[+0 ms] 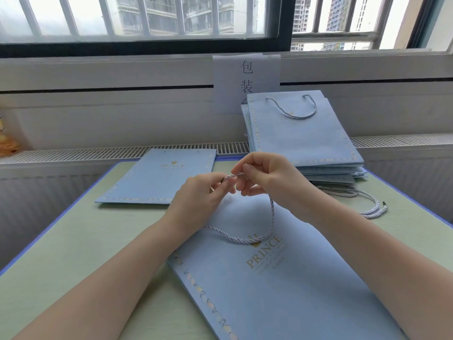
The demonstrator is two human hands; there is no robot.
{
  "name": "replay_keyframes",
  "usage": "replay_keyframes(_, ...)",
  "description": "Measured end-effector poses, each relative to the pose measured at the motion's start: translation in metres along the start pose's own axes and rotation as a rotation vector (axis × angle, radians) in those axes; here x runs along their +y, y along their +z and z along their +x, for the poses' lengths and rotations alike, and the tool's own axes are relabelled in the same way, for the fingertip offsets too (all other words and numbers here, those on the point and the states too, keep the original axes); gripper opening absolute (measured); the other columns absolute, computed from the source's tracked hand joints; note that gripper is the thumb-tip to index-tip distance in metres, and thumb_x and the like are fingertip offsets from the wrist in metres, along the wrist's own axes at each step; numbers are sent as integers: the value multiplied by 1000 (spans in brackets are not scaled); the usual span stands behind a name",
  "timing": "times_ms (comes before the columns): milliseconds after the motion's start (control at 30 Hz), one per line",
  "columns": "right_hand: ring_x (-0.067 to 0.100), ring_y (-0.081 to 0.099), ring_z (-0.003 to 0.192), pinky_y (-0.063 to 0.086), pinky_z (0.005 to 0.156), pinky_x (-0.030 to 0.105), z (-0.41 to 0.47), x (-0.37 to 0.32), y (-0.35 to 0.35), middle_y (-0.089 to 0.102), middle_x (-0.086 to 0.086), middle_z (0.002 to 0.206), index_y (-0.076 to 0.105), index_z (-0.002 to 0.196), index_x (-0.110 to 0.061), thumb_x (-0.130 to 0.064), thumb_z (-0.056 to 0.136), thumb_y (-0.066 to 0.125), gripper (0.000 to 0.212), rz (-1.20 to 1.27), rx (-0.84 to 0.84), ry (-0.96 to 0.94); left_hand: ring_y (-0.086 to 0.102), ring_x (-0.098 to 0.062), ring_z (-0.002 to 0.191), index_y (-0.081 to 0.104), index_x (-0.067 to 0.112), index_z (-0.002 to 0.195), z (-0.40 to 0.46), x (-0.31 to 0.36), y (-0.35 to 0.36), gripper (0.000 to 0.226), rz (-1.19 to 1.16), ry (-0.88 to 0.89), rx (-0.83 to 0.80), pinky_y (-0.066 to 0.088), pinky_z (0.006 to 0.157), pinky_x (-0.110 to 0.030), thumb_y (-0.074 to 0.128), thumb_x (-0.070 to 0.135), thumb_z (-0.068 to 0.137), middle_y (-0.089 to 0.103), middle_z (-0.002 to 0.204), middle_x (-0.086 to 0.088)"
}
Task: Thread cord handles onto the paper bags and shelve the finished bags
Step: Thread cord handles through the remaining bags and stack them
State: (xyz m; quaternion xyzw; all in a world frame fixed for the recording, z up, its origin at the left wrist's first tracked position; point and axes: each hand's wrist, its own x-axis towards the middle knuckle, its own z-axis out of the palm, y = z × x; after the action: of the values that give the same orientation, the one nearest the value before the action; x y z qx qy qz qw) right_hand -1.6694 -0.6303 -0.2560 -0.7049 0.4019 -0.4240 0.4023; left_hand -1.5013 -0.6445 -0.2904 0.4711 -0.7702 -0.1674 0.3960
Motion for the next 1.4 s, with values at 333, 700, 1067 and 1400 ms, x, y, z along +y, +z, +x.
replay_keyframes(333,4,54,63,43,62,20,5,14,7,64,-3,75,58,91,-17,-22,94,56,6,-375,-14,-80,48,-2,62,64,32,78,-3,-3,2,26,128,42,-78,44,66,-34,49,45,94,56,67,17)
replay_keyframes(700,-5,51,64,39,64,7,6,8,-10,56,-17,70,70,94,-11,-5,90,56,16,-633,46,-120,58,-12,63,68,10,90,4,16,-18,20,-78,-386,-281,44,61,-22,67,30,85,69,81,-5)
replay_keyframes(1067,24,60,76,50,72,38,0,8,11,68,3,79,60,92,-14,-13,89,57,4,-772,-18,-205,68,-29,93,73,14,100,-1,11,-21,38,-276,-528,-471,50,90,-41,71,46,79,73,100,-8)
replay_keyframes(1400,20,56,91,44,82,32,2,6,2,63,2,96,69,97,-10,-10,92,53,16,-878,-11,-224,55,-25,64,60,8,85,1,19,-26,6,-486,-653,-425,47,56,-23,60,14,86,59,81,-14)
